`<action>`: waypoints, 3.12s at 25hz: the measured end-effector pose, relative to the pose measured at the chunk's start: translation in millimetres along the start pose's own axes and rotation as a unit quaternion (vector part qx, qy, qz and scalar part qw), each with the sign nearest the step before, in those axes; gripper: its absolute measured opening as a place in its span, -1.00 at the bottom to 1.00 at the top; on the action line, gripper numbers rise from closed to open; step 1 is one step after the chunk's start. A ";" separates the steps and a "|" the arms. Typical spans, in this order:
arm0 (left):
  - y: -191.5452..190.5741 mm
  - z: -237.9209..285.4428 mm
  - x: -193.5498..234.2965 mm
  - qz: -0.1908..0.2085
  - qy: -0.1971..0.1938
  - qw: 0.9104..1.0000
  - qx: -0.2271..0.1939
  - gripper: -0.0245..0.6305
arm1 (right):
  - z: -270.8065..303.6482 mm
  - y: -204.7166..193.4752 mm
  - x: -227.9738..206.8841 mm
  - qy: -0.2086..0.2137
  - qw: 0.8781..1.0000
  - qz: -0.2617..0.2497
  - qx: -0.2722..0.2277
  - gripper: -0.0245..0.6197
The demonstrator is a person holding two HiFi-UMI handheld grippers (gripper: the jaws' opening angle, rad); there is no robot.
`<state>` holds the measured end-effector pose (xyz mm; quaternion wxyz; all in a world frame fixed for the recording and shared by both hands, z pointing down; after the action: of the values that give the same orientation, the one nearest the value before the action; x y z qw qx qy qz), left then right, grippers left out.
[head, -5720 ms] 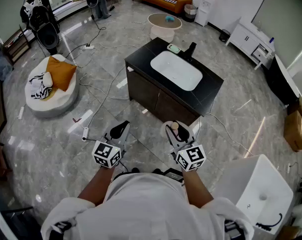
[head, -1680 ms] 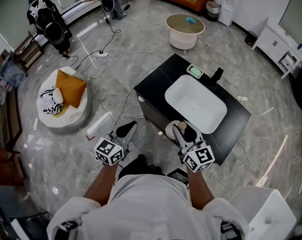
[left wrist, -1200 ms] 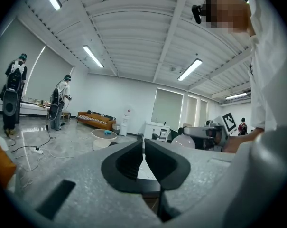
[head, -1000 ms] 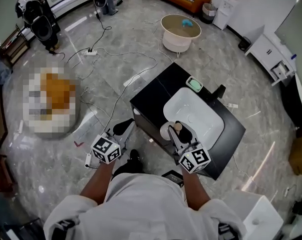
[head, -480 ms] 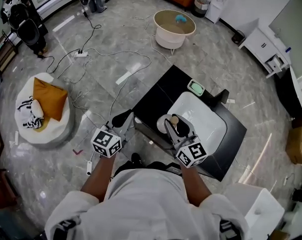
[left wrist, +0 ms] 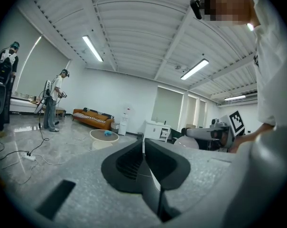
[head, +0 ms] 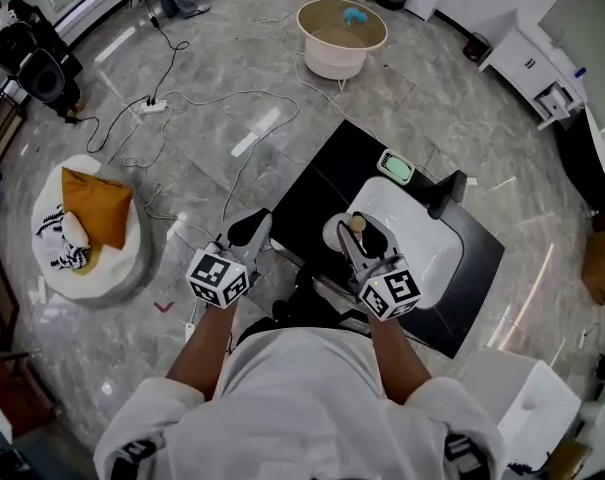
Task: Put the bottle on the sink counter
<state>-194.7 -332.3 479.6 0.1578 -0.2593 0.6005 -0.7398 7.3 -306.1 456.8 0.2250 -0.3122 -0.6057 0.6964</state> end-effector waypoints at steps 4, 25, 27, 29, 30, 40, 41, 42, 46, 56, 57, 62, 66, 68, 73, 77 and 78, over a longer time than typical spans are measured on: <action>8.3 30.5 5.7 0.007 0.001 1.000 0.005 -0.84 | 13.6 3.7 -32.3 -0.010 1.000 0.002 -0.004 -0.48; 10.5 204.1 34.7 0.013 0.009 0.999 0.031 -0.84 | 90.5 -28.7 -214.1 -0.059 0.998 -0.006 0.019 -0.48; 6.3 217.5 34.5 0.014 0.006 0.999 0.034 -0.84 | 97.6 -36.7 -229.3 -0.063 0.998 -0.004 0.022 -0.48; -0.7 228.9 34.8 0.013 0.003 0.999 0.039 -0.84 | 104.5 -46.0 -243.3 -0.070 0.997 -0.003 0.025 -0.48; -4.6 233.1 35.2 0.011 0.002 0.999 0.042 -0.84 | 107.4 -51.4 -249.3 -0.074 0.997 -0.001 0.028 -0.48; -34.2 256.9 38.3 0.002 0.001 0.998 0.062 -0.84 | 136.8 -93.6 -301.1 -0.102 0.994 -0.004 0.040 -0.48; -37.1 257.7 38.4 0.001 0.000 0.998 0.064 -0.84 | 140.0 -96.0 -304.7 -0.102 0.994 -0.006 0.041 -0.48; -39.7 258.1 39.1 0.000 0.000 0.998 0.067 -0.84 | 143.6 -98.2 -307.8 -0.103 0.994 -0.008 0.042 -0.48; -47.2 260.7 41.8 0.000 0.000 0.997 0.075 -0.84 | 156.5 -107.9 -317.5 -0.104 0.993 -0.015 0.044 -0.48; -57.8 264.7 47.2 -0.007 0.003 0.997 0.083 -0.84 | 178.2 -134.8 -338.2 -0.110 0.992 -0.034 0.055 -0.48; -60.0 263.8 48.3 -0.008 0.004 0.996 0.085 -0.84 | 180.6 -136.4 -338.9 -0.109 0.992 -0.037 0.056 -0.48; -68.9 262.2 54.2 -0.012 0.008 0.996 0.090 -0.84 | 191.7 -142.0 -342.8 -0.104 0.992 -0.043 0.060 -0.48; -72.8 262.3 55.8 -0.015 0.011 0.996 0.092 -0.84 | 195.4 -144.7 -343.7 -0.104 0.991 -0.053 0.067 -0.48; -72.8 263.8 56.4 -0.015 0.015 0.996 0.091 -0.84 | 196.3 -146.6 -346.7 -0.106 0.991 -0.051 0.068 -0.48; -72.2 265.7 58.9 -0.011 0.026 0.996 0.085 -0.84 | 198.1 -149.6 -354.0 -0.110 0.991 -0.045 0.067 -0.48; -73.9 266.1 64.4 -0.010 0.039 0.996 0.082 -0.84 | 199.2 -151.8 -357.2 -0.111 0.991 -0.044 0.067 -0.48; -73.9 265.8 66.3 -0.012 0.042 0.996 0.081 -0.84 | 199.8 -151.7 -357.3 -0.110 0.991 -0.045 0.066 -0.48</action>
<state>-90.6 -565.9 602.5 0.1439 -0.2217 0.5416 -0.7980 107.6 -668.7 678.3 0.2080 -0.1903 -0.5931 0.7542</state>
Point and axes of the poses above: the fingertips, and each gripper's own axes: z forward along the fingers, x to its left, y out of its top, the point moved 4 cm from there along -z, backward along the fingers, and after that the axes turned 10 degrees about y, right-handed, at the moved point
